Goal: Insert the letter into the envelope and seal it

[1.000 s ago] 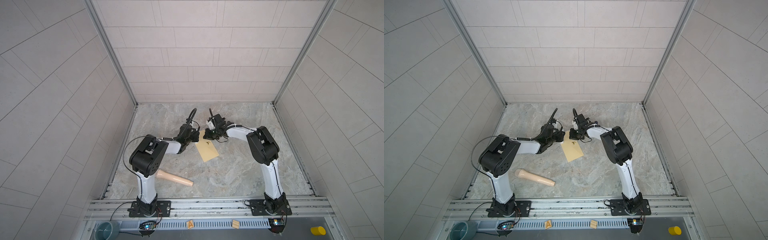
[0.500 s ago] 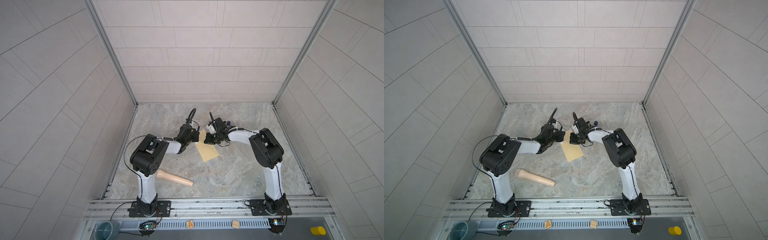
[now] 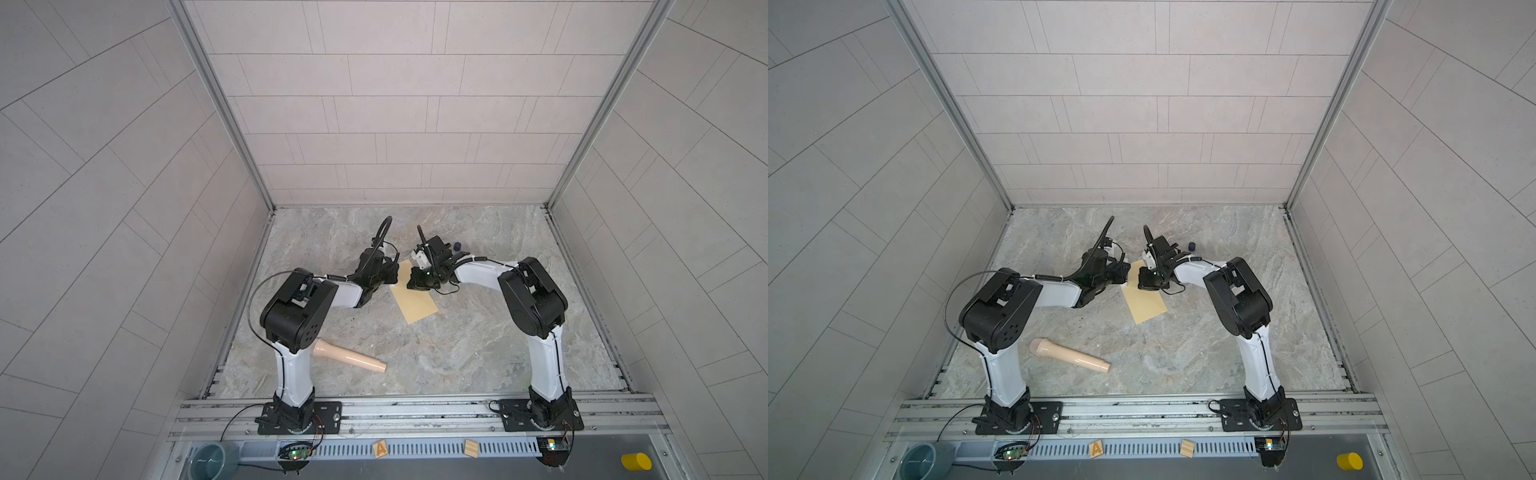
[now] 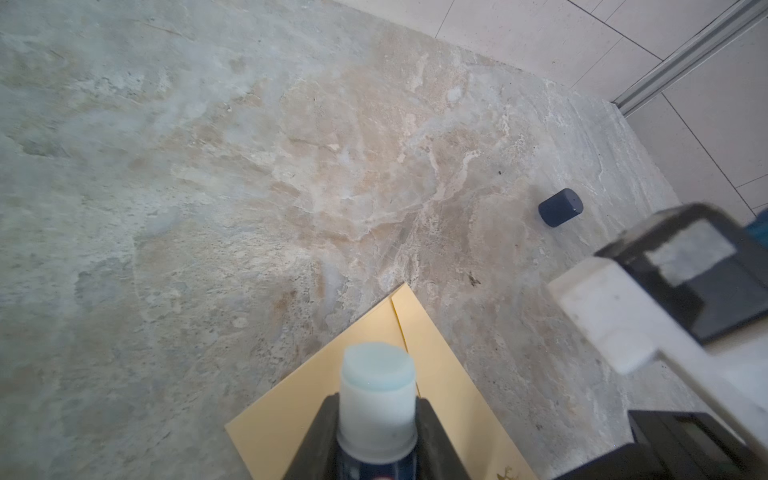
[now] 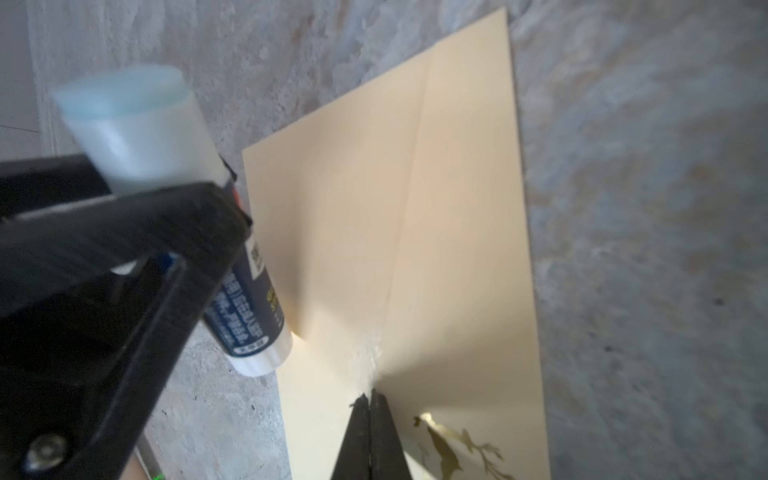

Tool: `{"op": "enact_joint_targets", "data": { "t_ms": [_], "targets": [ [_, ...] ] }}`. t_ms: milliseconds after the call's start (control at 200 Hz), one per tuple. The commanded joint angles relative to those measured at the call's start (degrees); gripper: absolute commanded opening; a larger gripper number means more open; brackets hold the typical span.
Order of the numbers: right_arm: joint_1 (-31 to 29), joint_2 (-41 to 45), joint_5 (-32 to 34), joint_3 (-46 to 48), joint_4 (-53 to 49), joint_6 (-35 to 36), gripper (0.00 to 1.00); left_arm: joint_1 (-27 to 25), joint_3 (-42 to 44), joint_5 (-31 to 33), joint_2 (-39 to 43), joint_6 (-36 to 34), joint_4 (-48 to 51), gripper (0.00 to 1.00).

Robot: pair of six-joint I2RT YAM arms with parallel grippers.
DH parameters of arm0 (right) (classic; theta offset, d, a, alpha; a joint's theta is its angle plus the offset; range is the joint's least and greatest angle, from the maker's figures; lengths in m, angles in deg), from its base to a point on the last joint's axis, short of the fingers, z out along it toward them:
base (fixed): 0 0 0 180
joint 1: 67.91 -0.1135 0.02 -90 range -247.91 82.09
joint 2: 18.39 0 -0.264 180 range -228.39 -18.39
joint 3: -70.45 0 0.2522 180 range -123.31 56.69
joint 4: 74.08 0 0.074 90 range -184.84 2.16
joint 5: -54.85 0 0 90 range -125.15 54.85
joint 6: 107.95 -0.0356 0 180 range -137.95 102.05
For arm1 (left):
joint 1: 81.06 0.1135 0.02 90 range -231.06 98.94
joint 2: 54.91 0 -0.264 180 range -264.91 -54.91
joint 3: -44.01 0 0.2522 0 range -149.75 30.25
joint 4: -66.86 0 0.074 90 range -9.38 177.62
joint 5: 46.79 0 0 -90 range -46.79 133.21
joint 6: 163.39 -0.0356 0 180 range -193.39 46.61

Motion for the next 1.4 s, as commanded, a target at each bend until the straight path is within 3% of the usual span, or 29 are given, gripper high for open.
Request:
{"op": "enact_joint_targets", "data": {
  "t_ms": [0, 600, 1391],
  "targets": [
    [0.74, -2.07, 0.07, -2.4, -1.53, -0.49, 0.0, 0.29, 0.02, -0.15, -1.97, -0.61, 0.88, 0.0],
    [2.8, -8.62, -0.45, -11.45, -4.08, -1.36, 0.0, 0.37, 0.0, -0.25, -2.68, -0.46, 0.68, 0.0],
    [-0.49, 1.75, -2.29, 1.55, -1.68, 0.95, 0.0, 0.37, -0.13, -0.22, -3.29, 0.08, 0.57, 0.0]
  ]
}}
